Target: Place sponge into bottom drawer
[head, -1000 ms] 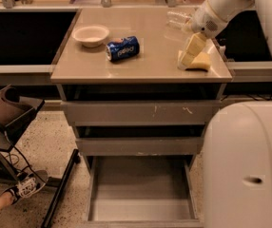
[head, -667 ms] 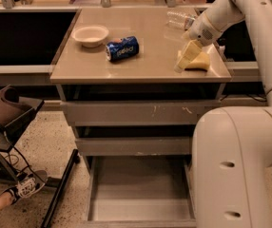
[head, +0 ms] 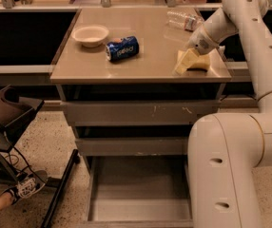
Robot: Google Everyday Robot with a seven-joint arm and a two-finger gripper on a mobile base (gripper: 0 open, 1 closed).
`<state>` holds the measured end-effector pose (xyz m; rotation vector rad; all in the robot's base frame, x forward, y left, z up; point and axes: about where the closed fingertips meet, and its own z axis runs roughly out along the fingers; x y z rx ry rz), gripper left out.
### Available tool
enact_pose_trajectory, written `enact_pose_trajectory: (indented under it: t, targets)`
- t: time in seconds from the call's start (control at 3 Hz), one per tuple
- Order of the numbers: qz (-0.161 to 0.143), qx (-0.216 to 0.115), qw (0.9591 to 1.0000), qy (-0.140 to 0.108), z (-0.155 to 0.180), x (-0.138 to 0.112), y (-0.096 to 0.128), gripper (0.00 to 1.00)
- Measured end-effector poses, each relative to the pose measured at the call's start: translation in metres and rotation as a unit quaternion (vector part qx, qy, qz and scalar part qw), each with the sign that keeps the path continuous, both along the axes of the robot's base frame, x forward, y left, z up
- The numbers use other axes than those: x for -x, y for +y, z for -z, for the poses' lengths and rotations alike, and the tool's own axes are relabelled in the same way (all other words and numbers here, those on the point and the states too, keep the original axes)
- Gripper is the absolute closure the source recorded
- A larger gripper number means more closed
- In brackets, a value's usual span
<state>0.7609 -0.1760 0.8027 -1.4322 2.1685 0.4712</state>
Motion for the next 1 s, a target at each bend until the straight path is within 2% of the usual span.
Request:
enact_pose_trajectory:
  t: [0.33,0.67,1.0]
  targets:
    - [0.001,-0.001,1.0,-0.002,0.0012,-0.0021,0.0016,0.0]
    - [0.001,-0.001,1.0,-0.002,0.0012,-0.0021,0.0016,0.19]
    - [0.001,-0.001,1.0,-0.002,0.0011,-0.0021,0.0016,0.42]
